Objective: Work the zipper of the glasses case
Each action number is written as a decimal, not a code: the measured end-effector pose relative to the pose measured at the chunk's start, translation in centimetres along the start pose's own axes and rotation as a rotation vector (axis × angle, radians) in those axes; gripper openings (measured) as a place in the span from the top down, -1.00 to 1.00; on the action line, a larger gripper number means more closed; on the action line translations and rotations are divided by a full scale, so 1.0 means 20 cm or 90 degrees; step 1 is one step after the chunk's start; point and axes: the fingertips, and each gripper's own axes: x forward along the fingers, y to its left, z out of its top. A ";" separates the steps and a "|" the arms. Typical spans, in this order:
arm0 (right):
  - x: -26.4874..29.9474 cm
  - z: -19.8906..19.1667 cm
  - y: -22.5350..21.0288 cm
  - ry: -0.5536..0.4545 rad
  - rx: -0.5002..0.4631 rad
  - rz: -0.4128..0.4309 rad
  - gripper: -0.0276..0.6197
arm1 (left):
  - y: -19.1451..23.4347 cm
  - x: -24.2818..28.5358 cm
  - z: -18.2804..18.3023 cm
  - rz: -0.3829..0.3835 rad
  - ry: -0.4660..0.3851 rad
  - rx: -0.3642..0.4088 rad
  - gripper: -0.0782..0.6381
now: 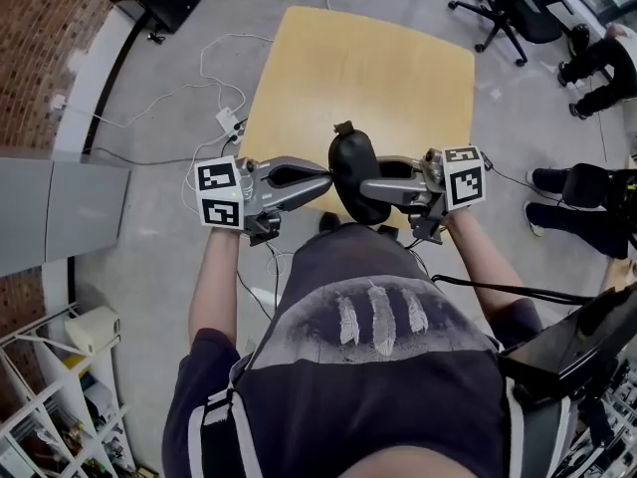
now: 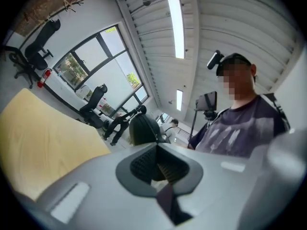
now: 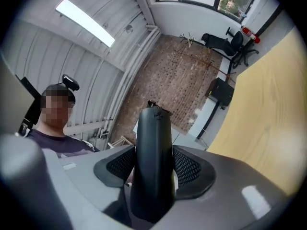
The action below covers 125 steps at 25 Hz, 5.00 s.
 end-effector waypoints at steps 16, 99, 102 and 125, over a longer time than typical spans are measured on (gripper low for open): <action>0.01 -0.07 -0.26 0.044 0.016 -0.177 0.13 | 0.22 0.01 -0.14 0.153 0.174 0.114 0.78; -0.38 -0.22 -1.21 -0.002 0.213 -0.502 -0.01 | 0.88 0.12 -0.97 0.457 0.299 -0.127 0.75; -0.43 -0.20 -1.16 -0.027 0.212 -0.502 0.00 | 0.90 0.09 -0.99 0.472 0.290 -0.143 0.75; -0.26 0.00 -0.76 -0.024 -0.020 -0.403 0.91 | 0.87 -0.33 -0.51 0.680 0.064 -0.065 0.40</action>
